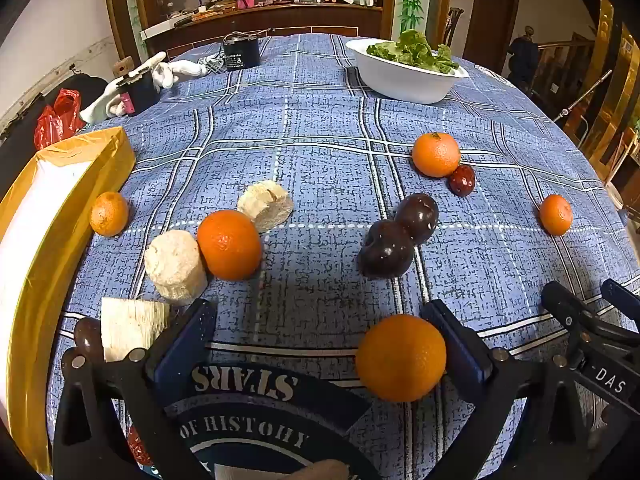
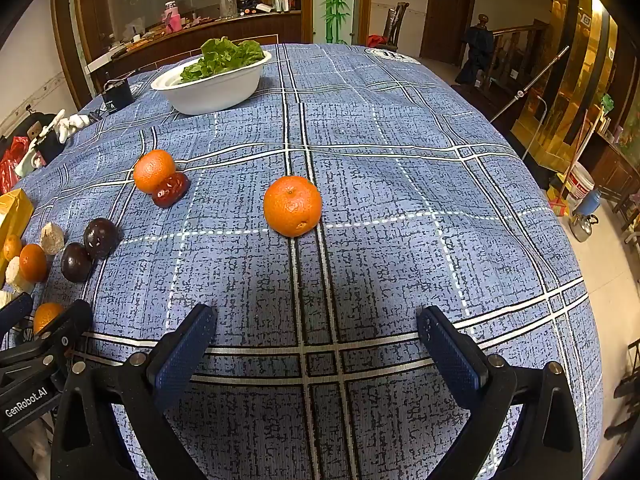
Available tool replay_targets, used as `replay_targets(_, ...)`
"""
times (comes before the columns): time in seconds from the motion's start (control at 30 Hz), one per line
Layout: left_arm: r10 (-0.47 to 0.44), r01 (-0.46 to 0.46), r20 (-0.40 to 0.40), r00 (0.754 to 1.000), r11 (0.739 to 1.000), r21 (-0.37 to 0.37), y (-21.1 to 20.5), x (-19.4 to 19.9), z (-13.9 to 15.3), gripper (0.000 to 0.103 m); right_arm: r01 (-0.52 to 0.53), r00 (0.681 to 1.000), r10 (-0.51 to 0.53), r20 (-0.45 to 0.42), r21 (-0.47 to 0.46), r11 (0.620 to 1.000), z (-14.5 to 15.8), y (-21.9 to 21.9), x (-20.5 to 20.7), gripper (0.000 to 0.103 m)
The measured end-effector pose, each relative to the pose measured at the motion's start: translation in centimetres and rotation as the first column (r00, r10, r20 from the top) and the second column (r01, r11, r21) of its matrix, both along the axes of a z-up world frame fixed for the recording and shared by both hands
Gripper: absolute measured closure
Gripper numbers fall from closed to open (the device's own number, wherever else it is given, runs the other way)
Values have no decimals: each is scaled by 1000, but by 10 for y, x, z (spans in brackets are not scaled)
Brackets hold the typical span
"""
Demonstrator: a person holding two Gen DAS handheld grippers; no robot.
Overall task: Organize fruits
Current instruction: 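Grasp the large tangerine with the right tool while the left tool grasps a red date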
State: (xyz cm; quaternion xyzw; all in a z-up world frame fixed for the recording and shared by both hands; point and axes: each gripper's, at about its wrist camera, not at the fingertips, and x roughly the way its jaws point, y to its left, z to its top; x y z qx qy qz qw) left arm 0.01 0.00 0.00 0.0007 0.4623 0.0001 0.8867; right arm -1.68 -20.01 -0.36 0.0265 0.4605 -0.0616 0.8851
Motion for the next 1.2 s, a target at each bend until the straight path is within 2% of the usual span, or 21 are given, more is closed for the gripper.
replay_targets(0.3, 7, -7, -12, 1000, 1000, 2, -1, -4, 1, 0, 0, 1000, 0, 0, 1, 1000, 0, 0, 0, 0)
replay_targets(0.53, -111, 111, -71, 991, 994, -6, 3, -17, 1, 1, 0, 1000, 0, 0, 2, 1000, 0, 0, 0, 0)
replay_targets(0.6, -139, 137, -62, 988, 990, -40, 6, -29, 11, 18, 0, 1000, 0, 0, 2, 1000, 1, 0, 0, 0)
replay_targets(0.67, -158, 155, -24, 987, 984, -85, 16, -44, 26, 23, 0, 1000, 0, 0, 4, 1000, 0, -1, 0, 0)
replay_targets(0.73, -165, 175, 73, 984, 972, -158, 40, -63, 54, 23, -3, 1000, 3, 0, 5, 1000, 0, -1, 1, 0)
replay_targets(0.8, -140, 166, 145, 979, 969, -185, 68, -80, 79, 23, -16, 1000, 16, -1, 9, 1000, 0, -1, 2, 0)
replay_targets(0.87, -91, 123, 153, 984, 970, -210, 105, -92, 92, 23, -37, 999, 37, -14, 10, 999, 1, -3, 0, 0)
replay_targets(0.97, -29, 57, 131, 991, 975, -215, 150, -101, 94, 23, -40, 998, 40, -52, 14, 999, 2, -3, -1, 0)
replay_targets(1.03, 64, -27, 157, 986, 973, -230, 184, -109, 95, 23, -37, 997, 38, -68, 9, 999, 2, -2, 1, 0)
replay_targets(1.1, 101, -53, 171, 980, 962, -266, 207, -113, 96, 23, -33, 996, 34, -85, 14, 999, 3, -3, 3, 0)
replay_targets(1.17, 98, -48, 170, 981, 960, -275, 217, -116, 92, 23, 1, 996, 2, -92, 36, 999, 7, 1, -1, 7)
replay_targets(1.2, 91, -40, 170, 981, 959, -280, 218, -117, 88, 23, -15, 998, 20, -65, 70, 997, 14, 6, -6, 14)
